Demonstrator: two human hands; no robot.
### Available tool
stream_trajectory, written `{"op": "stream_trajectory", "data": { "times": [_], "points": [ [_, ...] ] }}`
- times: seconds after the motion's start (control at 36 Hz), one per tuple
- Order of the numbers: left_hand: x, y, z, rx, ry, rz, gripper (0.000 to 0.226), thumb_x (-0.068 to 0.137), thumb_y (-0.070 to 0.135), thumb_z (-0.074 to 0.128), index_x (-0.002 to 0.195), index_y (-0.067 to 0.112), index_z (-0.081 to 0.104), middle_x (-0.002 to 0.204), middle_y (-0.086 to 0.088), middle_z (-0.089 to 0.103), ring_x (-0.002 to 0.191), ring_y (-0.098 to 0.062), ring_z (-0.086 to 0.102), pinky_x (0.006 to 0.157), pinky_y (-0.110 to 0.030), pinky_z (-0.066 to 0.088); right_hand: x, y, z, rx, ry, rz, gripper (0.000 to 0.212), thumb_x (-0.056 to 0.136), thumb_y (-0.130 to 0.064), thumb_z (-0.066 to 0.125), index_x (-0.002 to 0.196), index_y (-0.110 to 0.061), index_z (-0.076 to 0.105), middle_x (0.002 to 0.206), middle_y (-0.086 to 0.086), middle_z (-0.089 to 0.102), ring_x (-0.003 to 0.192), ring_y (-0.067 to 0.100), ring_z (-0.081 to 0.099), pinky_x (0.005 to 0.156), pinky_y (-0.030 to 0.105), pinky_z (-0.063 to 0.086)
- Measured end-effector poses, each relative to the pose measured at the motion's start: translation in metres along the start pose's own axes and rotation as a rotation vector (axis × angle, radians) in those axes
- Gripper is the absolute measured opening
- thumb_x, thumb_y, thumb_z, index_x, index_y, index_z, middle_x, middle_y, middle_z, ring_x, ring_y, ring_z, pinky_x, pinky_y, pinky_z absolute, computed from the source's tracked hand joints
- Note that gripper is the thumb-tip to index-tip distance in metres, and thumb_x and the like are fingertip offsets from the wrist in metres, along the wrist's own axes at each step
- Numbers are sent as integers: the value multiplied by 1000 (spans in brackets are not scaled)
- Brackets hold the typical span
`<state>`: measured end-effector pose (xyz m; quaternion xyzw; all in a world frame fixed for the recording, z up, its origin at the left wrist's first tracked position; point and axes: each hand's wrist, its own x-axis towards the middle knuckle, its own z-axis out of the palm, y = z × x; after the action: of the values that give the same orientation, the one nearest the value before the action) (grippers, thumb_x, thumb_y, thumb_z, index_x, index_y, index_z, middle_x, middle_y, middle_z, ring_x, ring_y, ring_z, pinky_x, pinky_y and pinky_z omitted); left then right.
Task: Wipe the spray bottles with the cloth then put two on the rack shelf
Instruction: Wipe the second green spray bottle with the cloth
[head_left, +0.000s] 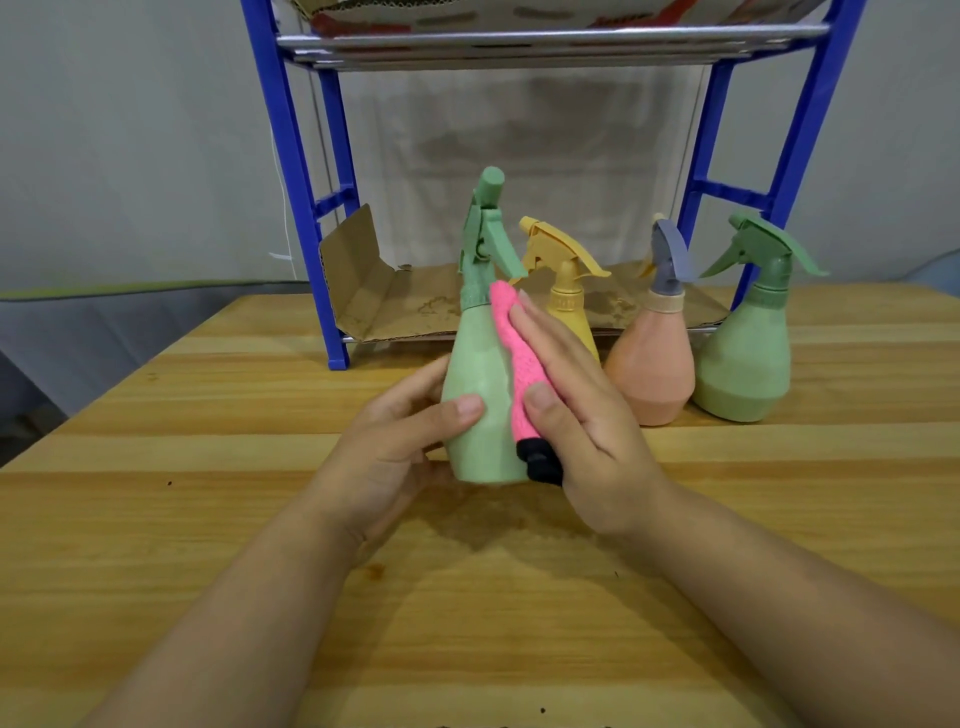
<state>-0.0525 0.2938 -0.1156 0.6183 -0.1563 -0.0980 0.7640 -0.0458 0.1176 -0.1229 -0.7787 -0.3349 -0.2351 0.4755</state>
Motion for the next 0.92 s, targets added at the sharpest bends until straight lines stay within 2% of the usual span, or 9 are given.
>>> {"op": "stream_trajectory", "data": {
  "times": [0.11, 0.22, 0.33, 0.44, 0.56, 0.64, 0.78, 0.83, 0.92],
  "points": [
    [1, -2, -4, -122, 5, 11, 78, 52, 29, 82, 125, 11, 57, 118, -17, 62, 100, -32, 62, 70, -45, 57, 3, -5, -3, 303, 7, 93, 58, 98, -51, 36, 150, -26, 26, 156, -6, 33, 134, -1, 38, 110, 36, 36],
    [4, -6, 1, -128, 35, -45, 64, 60, 31, 68, 120, 9, 61, 115, -19, 62, 102, -34, 58, 82, -50, 49, 0, -2, -1, 151, 29, 101, 56, 100, -36, 35, 151, -17, 24, 157, -7, 29, 144, 4, 24, 120, 40, 23],
    [1, -6, 5, 64, -3, -64, 46, 71, 39, 65, 115, 23, 65, 105, -2, 71, 95, -20, 65, 73, -38, 54, -3, 1, 1, 7, 30, 63, 58, 99, -34, 34, 151, -12, 25, 158, -4, 27, 145, 6, 22, 119, 34, 23],
    [1, -7, 3, 122, -4, -46, 59, 63, 41, 74, 119, 28, 62, 112, -4, 70, 100, -26, 66, 80, -44, 53, -3, 2, 2, -21, 11, 49, 57, 99, -34, 35, 151, -12, 26, 158, -3, 27, 145, 7, 23, 118, 37, 25],
    [2, -4, 0, -25, 25, 30, 72, 58, 28, 75, 127, 19, 54, 110, -7, 69, 92, -24, 69, 66, -40, 56, 0, 2, 0, 122, 19, 60, 55, 99, -34, 35, 150, -16, 26, 156, -5, 31, 144, 8, 26, 118, 40, 26],
    [1, -2, 3, -131, 24, 39, 62, 62, 18, 71, 122, 9, 55, 101, -12, 68, 84, -24, 67, 58, -34, 55, 1, -1, -1, 287, 24, 108, 54, 99, -44, 39, 148, -24, 27, 153, -7, 35, 143, 8, 29, 118, 40, 25],
    [2, -5, 4, 76, -34, 19, 57, 73, 35, 65, 128, 31, 55, 122, 0, 65, 105, -22, 65, 76, -38, 56, -2, 2, 0, 73, 46, 98, 53, 100, -35, 33, 151, -23, 22, 153, -14, 32, 142, 1, 26, 117, 27, 25],
    [2, -5, 4, 121, -32, 6, 64, 67, 42, 70, 129, 38, 53, 120, 4, 66, 103, -20, 66, 79, -40, 55, -4, 3, 1, -26, 29, 75, 57, 99, -38, 33, 152, -19, 20, 156, -10, 27, 145, 2, 21, 118, 27, 22],
    [2, -4, 4, 106, -4, 27, 65, 66, 34, 73, 129, 35, 54, 119, 1, 67, 101, -23, 67, 79, -43, 54, -3, 3, 0, -51, 8, 41, 60, 99, -44, 33, 152, -18, 19, 158, -6, 25, 145, 3, 20, 119, 26, 21]
  ]
}}
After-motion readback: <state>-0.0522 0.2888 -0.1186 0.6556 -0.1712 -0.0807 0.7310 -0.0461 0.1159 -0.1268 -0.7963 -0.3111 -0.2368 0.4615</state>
